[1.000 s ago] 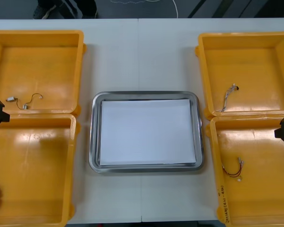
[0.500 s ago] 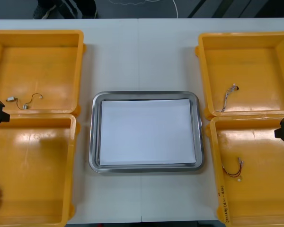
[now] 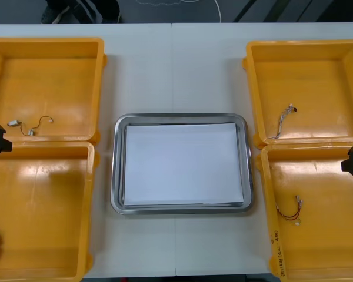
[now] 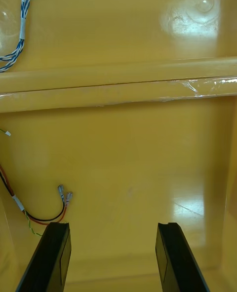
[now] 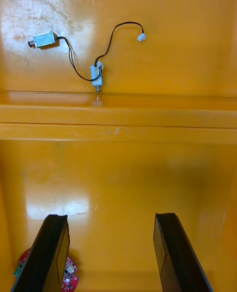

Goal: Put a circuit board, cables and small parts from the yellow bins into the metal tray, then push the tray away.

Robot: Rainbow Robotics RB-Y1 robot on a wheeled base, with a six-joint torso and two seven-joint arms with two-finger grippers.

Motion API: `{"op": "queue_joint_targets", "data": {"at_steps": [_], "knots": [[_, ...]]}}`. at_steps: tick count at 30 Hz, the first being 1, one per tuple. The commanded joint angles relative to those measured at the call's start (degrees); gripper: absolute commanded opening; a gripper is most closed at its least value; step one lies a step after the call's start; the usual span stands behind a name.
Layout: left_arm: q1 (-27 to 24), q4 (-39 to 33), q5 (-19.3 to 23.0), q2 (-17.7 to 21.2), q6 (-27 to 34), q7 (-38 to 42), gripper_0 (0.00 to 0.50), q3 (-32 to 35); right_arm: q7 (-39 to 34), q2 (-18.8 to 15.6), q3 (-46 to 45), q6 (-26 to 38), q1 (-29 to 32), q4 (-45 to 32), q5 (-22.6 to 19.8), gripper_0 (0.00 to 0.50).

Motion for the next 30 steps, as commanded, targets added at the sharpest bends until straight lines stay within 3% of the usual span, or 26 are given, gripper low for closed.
{"op": "queue_joint_targets", "data": {"at_steps": [1, 30], "knots": [[0.7, -1.8, 0.4, 2.6, 0.4, -6.0, 0.500, 1.7, -1.3, 0.4, -1.7, 0.2, 0.5, -1.7, 0.6, 0.500], [0.7, -1.8, 0.4, 2.6, 0.4, -6.0, 0.500, 1.7, -1.3, 0.4, -1.7, 0.2, 0.5, -1.7, 0.6, 0.500]]}}
